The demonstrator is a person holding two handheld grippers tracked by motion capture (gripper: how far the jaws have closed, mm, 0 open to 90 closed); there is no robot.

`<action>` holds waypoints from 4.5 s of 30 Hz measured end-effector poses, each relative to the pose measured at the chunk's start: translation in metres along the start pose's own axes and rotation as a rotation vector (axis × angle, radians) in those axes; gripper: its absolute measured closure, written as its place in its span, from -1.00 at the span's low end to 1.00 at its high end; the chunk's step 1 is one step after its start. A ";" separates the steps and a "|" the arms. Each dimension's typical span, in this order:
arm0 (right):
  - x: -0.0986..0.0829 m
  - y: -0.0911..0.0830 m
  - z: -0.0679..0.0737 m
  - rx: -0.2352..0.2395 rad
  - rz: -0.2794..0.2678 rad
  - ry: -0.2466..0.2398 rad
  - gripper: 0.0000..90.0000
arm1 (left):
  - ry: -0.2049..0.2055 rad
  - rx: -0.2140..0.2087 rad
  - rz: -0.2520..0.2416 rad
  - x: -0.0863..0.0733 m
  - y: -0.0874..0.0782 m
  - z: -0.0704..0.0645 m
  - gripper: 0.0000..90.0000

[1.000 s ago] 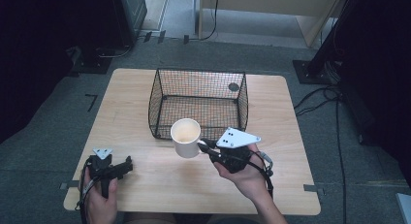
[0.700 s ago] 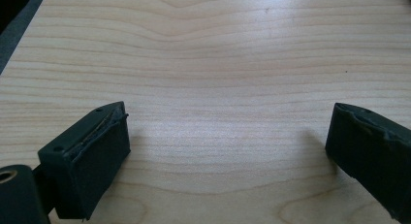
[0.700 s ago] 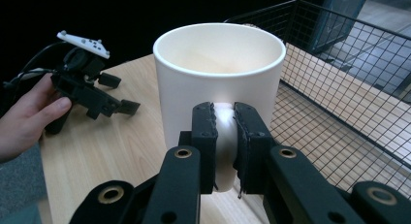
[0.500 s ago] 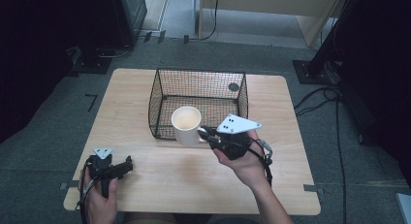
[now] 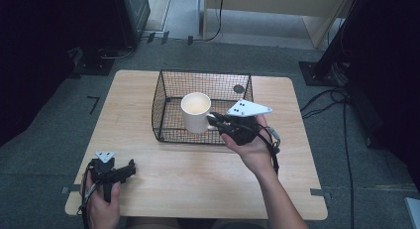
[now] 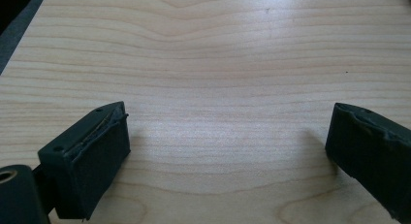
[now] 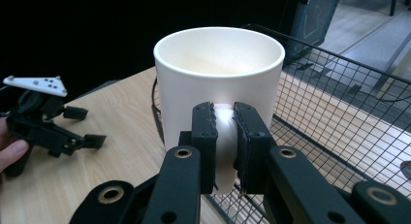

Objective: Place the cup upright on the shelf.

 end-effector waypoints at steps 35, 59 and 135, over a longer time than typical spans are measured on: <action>0.010 0.069 -0.070 -0.035 0.002 0.065 0.80 | 0.000 -0.001 0.001 0.000 0.000 0.000 -0.95; 0.000 0.114 -0.097 -0.019 0.076 0.023 0.80 | 0.000 0.000 0.000 0.000 0.000 0.000 -0.95; -0.020 0.145 -0.102 -0.042 0.233 -0.008 0.43 | 0.000 0.000 0.000 0.000 0.000 0.000 -0.95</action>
Point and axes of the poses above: each handheld gripper's, and its own axes: y roughly forward along the jaws, x roughly out of its top, z roughly to its left, the point moved 4 cm from there along y, roughly forward along the jaws, and after that the axes turned 10 degrees about y, right-handed, at the moved point
